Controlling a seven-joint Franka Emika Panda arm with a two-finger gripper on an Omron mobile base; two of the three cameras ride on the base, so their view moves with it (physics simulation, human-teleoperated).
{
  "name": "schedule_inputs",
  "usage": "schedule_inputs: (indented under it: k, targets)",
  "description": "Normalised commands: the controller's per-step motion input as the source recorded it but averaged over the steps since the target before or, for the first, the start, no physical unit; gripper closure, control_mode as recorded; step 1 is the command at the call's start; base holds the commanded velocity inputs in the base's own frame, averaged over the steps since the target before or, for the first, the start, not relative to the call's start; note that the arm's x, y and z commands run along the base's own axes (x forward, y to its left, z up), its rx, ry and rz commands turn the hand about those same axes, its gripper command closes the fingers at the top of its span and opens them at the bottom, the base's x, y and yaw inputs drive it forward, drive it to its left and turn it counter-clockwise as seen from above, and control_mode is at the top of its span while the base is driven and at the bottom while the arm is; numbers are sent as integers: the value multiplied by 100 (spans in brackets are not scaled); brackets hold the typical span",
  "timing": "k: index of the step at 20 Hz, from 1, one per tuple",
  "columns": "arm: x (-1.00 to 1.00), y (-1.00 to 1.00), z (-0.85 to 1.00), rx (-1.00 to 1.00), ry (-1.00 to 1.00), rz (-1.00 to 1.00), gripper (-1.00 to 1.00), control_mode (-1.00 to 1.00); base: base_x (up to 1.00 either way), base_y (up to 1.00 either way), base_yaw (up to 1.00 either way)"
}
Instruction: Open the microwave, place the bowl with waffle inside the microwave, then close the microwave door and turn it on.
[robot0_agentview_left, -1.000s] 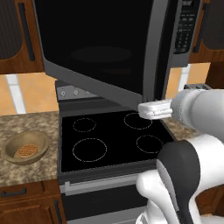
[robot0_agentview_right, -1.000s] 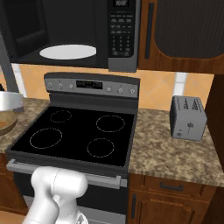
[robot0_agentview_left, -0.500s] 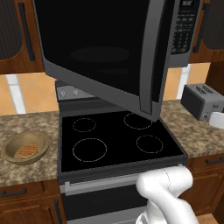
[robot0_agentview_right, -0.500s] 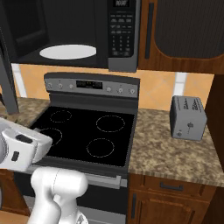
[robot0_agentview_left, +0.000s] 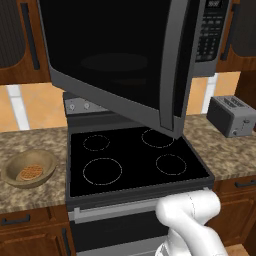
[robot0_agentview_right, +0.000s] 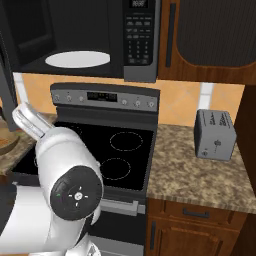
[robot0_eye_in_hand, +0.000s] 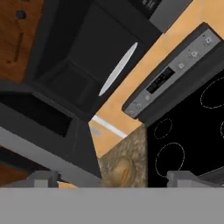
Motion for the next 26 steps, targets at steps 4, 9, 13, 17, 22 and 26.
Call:
schedule_inputs:
  k: [4,9,13,17,22,26]
  targets:
    - [100,29,0,31,5,22,-100,-100,0,0,0]
    - [94,39,0,28,16,30,-100,-100,0,0,0]
    - [66,55,0,25,16,43,-100,-100,0,0,0]
    - [33,56,0,23,14,51,-100,-100,0,0,0]
    - [25,61,0,17,11,50,-100,-100,0,0,0]
    - [1,94,0,2,9,34,-100,-100,0,0,0]
